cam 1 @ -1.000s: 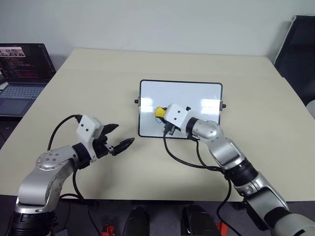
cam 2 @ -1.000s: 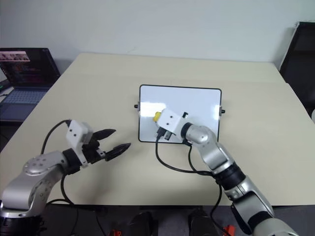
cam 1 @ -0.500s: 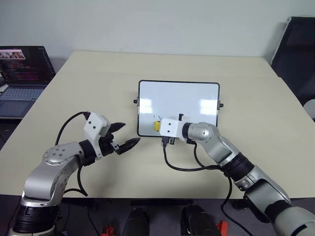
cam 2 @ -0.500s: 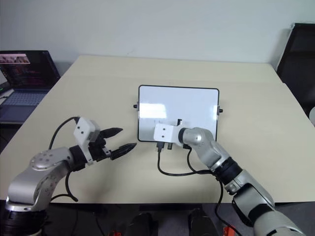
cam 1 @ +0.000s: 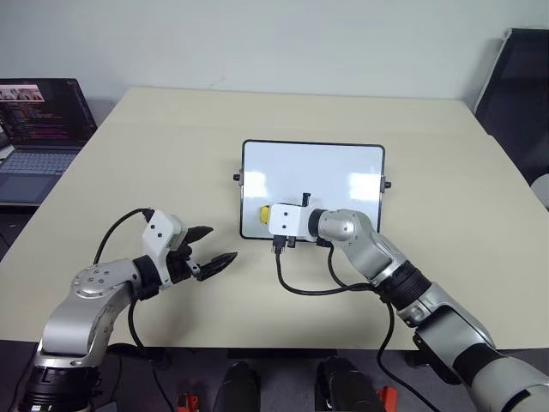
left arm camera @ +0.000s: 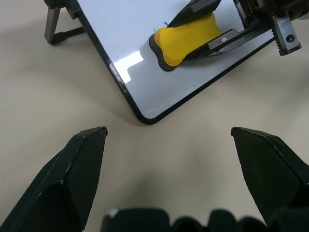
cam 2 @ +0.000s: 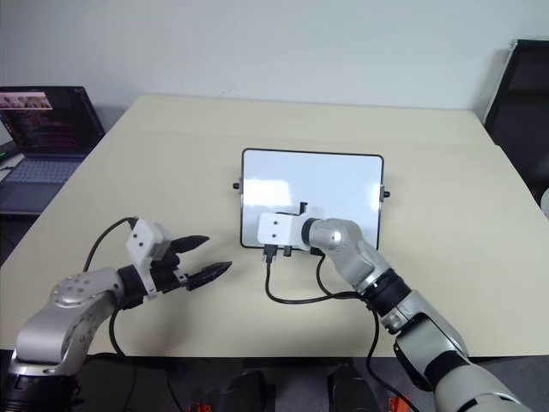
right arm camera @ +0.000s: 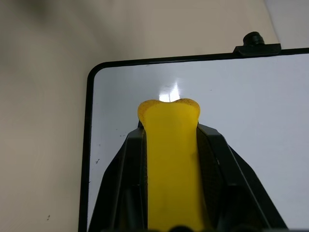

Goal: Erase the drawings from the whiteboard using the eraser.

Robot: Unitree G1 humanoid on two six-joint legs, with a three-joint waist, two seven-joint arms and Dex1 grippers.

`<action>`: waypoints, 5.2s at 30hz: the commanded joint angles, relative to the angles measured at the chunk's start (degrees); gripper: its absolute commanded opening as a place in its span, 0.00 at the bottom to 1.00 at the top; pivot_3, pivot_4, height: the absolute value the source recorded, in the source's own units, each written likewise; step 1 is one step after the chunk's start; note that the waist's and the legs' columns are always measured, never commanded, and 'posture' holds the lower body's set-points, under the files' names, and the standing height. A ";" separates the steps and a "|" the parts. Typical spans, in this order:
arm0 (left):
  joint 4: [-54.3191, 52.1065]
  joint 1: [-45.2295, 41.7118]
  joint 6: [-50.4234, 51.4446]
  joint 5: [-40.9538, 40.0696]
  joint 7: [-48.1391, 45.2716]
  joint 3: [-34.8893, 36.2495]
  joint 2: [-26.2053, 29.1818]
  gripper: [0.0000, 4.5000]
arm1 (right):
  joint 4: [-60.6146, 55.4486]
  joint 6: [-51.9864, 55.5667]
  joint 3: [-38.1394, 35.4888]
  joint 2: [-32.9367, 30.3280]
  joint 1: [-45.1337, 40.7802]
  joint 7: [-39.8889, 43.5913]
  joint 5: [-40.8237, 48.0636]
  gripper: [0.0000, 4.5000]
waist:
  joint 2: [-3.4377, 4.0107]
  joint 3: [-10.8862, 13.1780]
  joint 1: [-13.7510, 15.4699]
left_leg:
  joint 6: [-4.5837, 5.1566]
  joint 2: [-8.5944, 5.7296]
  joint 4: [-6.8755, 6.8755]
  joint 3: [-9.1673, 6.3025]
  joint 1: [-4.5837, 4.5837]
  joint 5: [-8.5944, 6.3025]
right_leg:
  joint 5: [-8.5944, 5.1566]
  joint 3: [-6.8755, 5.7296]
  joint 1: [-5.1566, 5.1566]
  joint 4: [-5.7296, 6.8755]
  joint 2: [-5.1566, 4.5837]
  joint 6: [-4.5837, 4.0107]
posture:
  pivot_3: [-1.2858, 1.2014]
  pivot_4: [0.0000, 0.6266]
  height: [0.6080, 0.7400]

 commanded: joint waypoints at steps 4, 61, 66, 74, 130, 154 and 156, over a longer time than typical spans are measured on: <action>-3.93 1.93 -1.43 -0.95 -0.87 1.87 0.56 1.00 | 3.10 -0.75 -3.94 -2.43 -2.42 -4.49 -2.18 0.24 | -0.02 -0.01 0.14 | 0.02 -0.02 0.10 0.03 0.00 0.04 | 0.14 0.02 0.02 -0.04 -0.04 -0.07 | 0.52 0.24 1.00; 4.90 -1.98 -11.98 1.45 -5.04 -1.01 -1.26 1.00 | -5.12 -8.43 -12.51 -8.77 0.47 -8.96 -4.33 0.23 | -0.05 -0.04 0.08 | 0.06 0.00 -0.03 0.17 -0.09 0.08 | 0.10 0.04 -0.07 -0.10 -0.09 -0.01 | 0.52 0.24 1.00; 1.18 -5.09 -10.07 0.71 -5.56 -2.62 -1.22 1.00 | -18.14 5.32 -24.54 -5.62 7.28 -10.71 3.73 0.23 | -0.05 -0.04 0.32 | -0.03 0.00 -0.11 0.06 -0.53 -0.01 | 0.20 -0.07 -0.37 -0.05 -0.07 0.13 | 0.52 0.24 1.00; -1.77 -13.84 -7.86 0.24 -10.09 -8.20 -0.46 1.00 | -43.89 34.26 -40.50 3.38 17.92 -17.49 10.64 0.23 | 0.04 0.02 0.35 | -0.07 -0.01 -0.03 -0.02 -0.79 -0.04 | 0.19 -0.13 -0.59 0.01 -0.05 0.15 | 0.52 0.24 1.00; 16.67 -36.09 -10.27 9.29 -14.76 -17.71 -15.61 1.00 | -41.63 39.67 -51.36 0.17 28.85 -25.99 30.33 0.99 | 0.31 -0.02 -0.11 | 0.03 -0.04 0.24 -0.04 -0.74 0.04 | 0.13 0.01 -0.57 0.47 0.04 0.50 | 0.52 0.24 1.00; -9.34 -1.39 -4.53 17.94 35.34 1.20 -26.28 1.00 | -39.35 -1.47 -45.98 5.79 56.20 -25.77 31.63 0.99 | 0.09 -0.07 0.19 | -0.31 -0.11 0.86 0.23 0.02 -0.17 | -0.20 0.17 0.38 -0.25 -0.24 -0.01 | 0.52 0.24 1.00; -8.95 -0.54 -5.50 17.89 34.40 0.04 -25.92 1.00 | -40.66 -1.27 -45.26 5.50 57.17 -25.82 30.80 0.99 | 0.05 -0.12 0.17 | -0.09 -0.10 0.85 0.27 0.02 -0.03 | -0.16 0.19 0.41 -0.21 -0.24 0.05 | 0.52 0.24 1.00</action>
